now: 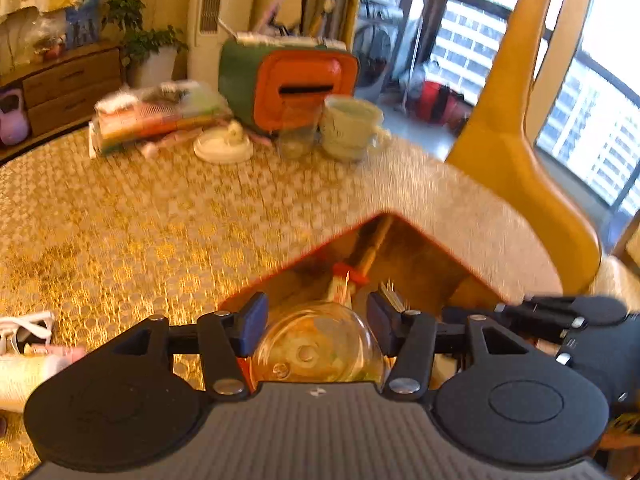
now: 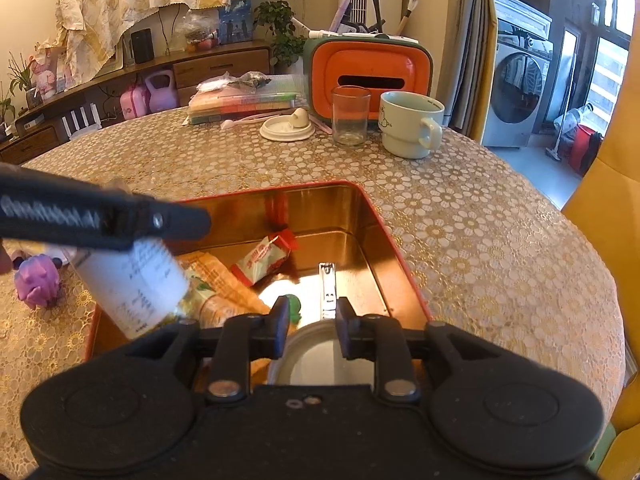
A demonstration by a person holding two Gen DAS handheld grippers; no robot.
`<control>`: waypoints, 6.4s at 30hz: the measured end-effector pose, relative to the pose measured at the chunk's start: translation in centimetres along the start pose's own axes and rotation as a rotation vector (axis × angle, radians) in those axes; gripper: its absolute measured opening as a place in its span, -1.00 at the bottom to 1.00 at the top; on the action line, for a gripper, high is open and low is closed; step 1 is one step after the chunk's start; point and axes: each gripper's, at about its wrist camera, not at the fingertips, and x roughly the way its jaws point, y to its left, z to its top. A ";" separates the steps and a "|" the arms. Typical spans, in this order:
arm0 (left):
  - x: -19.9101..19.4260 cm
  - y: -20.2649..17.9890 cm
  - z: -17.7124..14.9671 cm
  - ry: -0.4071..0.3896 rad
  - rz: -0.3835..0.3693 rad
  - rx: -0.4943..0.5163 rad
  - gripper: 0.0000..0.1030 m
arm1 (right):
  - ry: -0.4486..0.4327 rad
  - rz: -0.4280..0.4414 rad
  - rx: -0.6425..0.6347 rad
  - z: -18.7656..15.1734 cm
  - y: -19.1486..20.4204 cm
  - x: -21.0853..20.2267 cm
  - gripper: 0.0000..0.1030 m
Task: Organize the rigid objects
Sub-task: 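Carry the capsule bottle and green pushpin into the red tin and release both, then move both grippers back toward the purple toy and purple eraser, then grasp the purple toy with the right gripper while the left grasps the purple eraser, then carry the purple toy and eraser into the red tin and release both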
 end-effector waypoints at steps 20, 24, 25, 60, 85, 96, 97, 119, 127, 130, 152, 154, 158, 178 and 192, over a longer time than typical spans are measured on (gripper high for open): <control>-3.2 -0.3 -0.8 -0.013 -0.007 -0.036 0.50 | -0.024 -0.002 0.007 -1.3 1.1 -4.4 -0.10; -4.6 0.3 -1.0 -0.031 -0.006 -0.047 0.51 | -0.030 -0.003 0.007 -1.6 1.4 -5.5 -0.06; -5.0 0.5 -1.1 -0.035 -0.005 -0.051 0.51 | -0.031 -0.006 0.005 -1.7 1.6 -5.7 -0.06; -17.7 9.6 -10.5 -0.151 0.081 -0.035 0.88 | -0.086 0.129 -0.080 -2.3 12.9 -10.2 0.80; -13.4 21.1 -12.8 -0.096 0.213 -0.138 1.00 | -0.025 0.218 -0.197 -0.3 20.3 -2.8 0.60; -10.5 21.9 -12.6 -0.132 0.222 -0.068 0.99 | 0.013 0.230 -0.269 0.4 22.3 1.6 0.39; -10.3 21.9 -12.6 -0.134 0.221 -0.062 0.99 | 0.015 0.228 -0.268 0.4 22.4 1.9 0.39; -8.6 22.3 -12.4 -0.110 0.201 -0.050 -0.21 | 0.013 0.248 -0.242 0.5 23.1 3.9 0.10; -8.9 21.5 -12.6 -0.095 0.205 -0.061 -0.22 | 0.021 0.240 -0.222 0.0 22.7 3.1 0.01; -9.5 21.1 -12.7 -0.096 0.205 -0.061 -0.22 | 0.016 0.236 -0.216 -0.4 22.5 2.5 0.01; -14.6 13.7 -11.5 -0.118 0.145 -0.017 -0.22 | -0.069 0.236 -0.158 -1.7 18.2 -6.5 0.01; -15.1 12.7 -11.3 -0.125 0.139 -0.008 -0.22 | -0.080 0.233 -0.153 -1.9 17.7 -7.4 0.01; -16.0 11.0 -11.0 -0.136 0.126 0.007 -0.22 | -0.093 0.226 -0.144 -2.2 16.7 -8.8 0.01; -15.9 2.1 -9.5 -0.135 0.021 0.092 -0.22 | -0.134 0.139 -0.081 -4.2 9.3 -13.6 0.01; -12.1 -2.5 -6.9 -0.113 -0.031 0.152 -0.22 | -0.134 0.076 -0.015 -4.6 4.2 -12.8 0.01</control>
